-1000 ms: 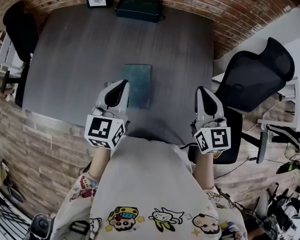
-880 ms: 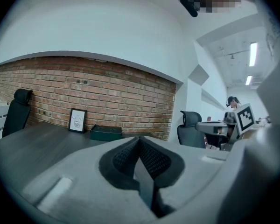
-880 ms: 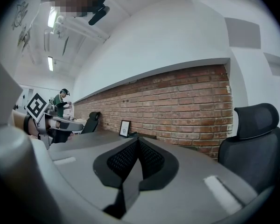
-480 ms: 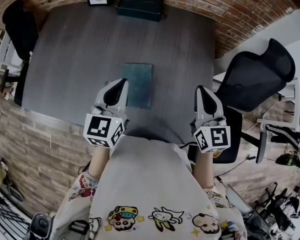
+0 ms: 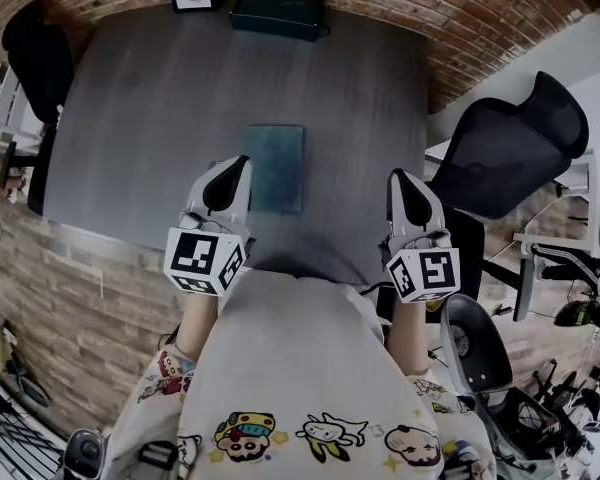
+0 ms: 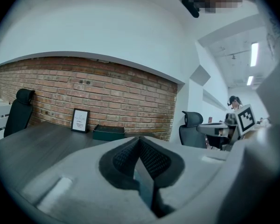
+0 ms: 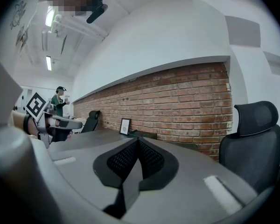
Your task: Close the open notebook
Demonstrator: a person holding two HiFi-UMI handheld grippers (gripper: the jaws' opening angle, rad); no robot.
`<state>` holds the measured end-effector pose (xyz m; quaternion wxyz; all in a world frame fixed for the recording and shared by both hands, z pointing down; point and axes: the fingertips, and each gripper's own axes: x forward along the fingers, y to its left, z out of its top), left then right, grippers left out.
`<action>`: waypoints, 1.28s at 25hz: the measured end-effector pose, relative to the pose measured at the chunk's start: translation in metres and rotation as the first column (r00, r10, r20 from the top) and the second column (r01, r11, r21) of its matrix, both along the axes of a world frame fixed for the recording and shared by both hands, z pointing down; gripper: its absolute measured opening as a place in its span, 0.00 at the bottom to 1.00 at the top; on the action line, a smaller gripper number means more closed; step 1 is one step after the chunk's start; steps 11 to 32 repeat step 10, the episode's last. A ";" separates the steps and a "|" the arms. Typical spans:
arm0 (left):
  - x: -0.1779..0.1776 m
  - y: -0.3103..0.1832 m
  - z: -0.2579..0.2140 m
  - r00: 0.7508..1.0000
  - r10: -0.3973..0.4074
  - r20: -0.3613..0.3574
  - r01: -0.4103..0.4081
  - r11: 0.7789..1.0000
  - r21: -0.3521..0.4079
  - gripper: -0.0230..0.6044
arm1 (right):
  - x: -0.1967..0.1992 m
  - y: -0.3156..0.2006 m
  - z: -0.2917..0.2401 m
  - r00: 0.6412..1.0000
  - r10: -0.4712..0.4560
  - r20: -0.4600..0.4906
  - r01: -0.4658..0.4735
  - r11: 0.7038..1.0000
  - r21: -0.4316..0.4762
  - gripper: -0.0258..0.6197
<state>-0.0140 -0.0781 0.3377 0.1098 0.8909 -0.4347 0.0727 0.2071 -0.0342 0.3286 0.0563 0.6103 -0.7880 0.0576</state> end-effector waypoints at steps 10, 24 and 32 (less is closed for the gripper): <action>-0.008 0.001 0.002 1.000 -0.015 0.000 0.015 1.000 0.000 0.03 | -0.004 0.002 0.001 1.000 -0.006 0.005 0.006 1.000 -0.003 0.05; -0.008 0.001 0.002 1.000 -0.015 0.000 0.015 1.000 0.000 0.03 | -0.004 0.002 0.001 1.000 -0.006 0.005 0.006 1.000 -0.003 0.05; -0.008 0.001 0.002 1.000 -0.015 0.000 0.015 1.000 0.000 0.03 | -0.004 0.002 0.001 1.000 -0.006 0.005 0.006 1.000 -0.003 0.05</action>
